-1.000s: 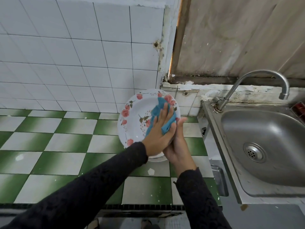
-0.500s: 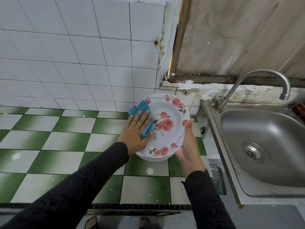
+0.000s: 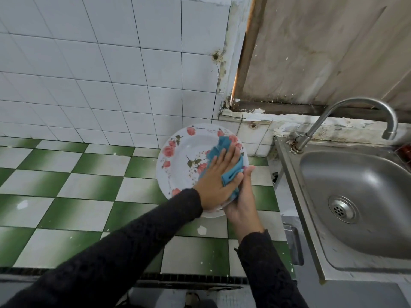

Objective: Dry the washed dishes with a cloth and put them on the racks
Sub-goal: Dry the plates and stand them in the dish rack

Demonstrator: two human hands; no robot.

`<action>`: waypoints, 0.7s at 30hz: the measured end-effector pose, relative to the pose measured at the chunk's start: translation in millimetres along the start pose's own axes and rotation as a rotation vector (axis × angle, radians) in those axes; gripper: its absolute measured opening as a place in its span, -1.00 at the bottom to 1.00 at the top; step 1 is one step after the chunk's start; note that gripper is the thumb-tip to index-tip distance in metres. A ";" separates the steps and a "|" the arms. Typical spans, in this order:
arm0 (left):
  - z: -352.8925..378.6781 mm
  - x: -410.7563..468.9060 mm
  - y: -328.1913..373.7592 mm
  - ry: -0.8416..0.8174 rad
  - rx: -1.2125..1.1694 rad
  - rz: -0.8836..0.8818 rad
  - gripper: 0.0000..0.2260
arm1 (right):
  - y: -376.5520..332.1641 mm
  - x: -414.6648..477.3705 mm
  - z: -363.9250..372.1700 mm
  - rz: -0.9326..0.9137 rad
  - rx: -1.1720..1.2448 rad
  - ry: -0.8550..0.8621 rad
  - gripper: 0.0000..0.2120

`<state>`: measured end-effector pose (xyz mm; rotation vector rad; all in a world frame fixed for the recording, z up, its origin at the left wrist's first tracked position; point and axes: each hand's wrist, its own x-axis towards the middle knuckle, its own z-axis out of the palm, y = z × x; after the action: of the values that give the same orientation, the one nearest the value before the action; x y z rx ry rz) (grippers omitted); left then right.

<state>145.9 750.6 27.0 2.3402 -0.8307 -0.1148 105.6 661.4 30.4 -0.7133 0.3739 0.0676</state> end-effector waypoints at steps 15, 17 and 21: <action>17.3 -51.9 -60.7 -0.105 0.130 -0.282 -0.32 | -23.8 3.6 -18.5 -0.184 -0.156 0.042 -0.38; 26.6 -61.3 -33.4 -0.110 -0.046 -0.252 -0.38 | -25.2 5.4 -17.7 -0.209 -0.158 0.062 -0.39; 31.1 -65.2 2.4 -0.118 -0.104 -0.086 -0.41 | -21.4 8.5 -16.3 -0.182 -0.109 0.080 -0.28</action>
<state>84.0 770.8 -4.2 2.2888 -0.7612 -0.3279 112.5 634.0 29.5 -0.8564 0.3827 -0.1134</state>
